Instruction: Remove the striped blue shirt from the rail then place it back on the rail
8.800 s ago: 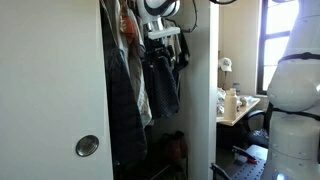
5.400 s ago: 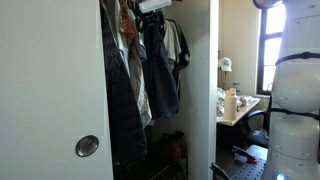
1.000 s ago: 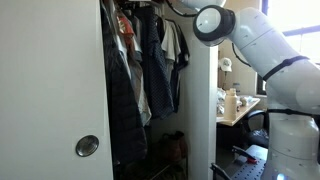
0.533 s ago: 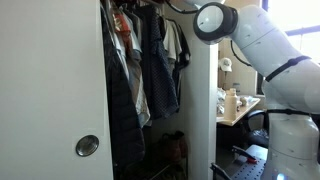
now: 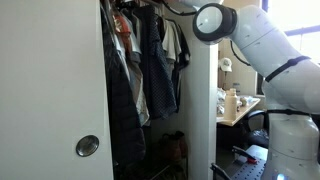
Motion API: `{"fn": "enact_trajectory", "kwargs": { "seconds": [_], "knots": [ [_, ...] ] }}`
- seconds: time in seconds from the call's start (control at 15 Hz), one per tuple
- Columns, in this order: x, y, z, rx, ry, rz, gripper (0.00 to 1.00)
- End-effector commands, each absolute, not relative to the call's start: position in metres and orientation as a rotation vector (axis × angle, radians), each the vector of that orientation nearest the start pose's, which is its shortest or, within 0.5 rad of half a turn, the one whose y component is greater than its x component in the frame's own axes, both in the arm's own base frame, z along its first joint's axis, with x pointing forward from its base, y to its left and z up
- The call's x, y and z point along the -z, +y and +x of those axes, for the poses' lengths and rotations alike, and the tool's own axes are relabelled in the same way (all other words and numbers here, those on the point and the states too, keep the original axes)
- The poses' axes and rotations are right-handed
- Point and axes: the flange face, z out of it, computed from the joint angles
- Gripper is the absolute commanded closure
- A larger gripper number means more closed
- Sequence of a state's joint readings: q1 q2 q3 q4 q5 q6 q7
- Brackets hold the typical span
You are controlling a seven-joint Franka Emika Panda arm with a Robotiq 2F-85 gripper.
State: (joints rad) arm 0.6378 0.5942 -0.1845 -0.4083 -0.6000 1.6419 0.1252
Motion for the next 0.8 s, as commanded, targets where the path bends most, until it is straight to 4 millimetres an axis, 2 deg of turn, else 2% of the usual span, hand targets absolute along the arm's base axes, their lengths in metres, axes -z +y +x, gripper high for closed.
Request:
{"fn": "enact_trajectory", "kwargs": {
  "seconds": [0.0, 0.07, 0.13, 0.2, 0.73],
  "knots": [
    [-0.797, 0.282, 0.594, 1.354, -0.367, -3.287, 0.01],
    [-0.797, 0.279, 0.595, 1.347, -0.36, -3.289, 0.07],
    [-0.796, 0.276, 0.597, 1.338, -0.349, -3.287, 0.25],
    [-0.795, 0.273, 0.597, 1.336, -0.342, -3.286, 0.29],
    [-0.801, 0.264, 0.597, 1.333, -0.294, -3.287, 0.92]
  ]
}}
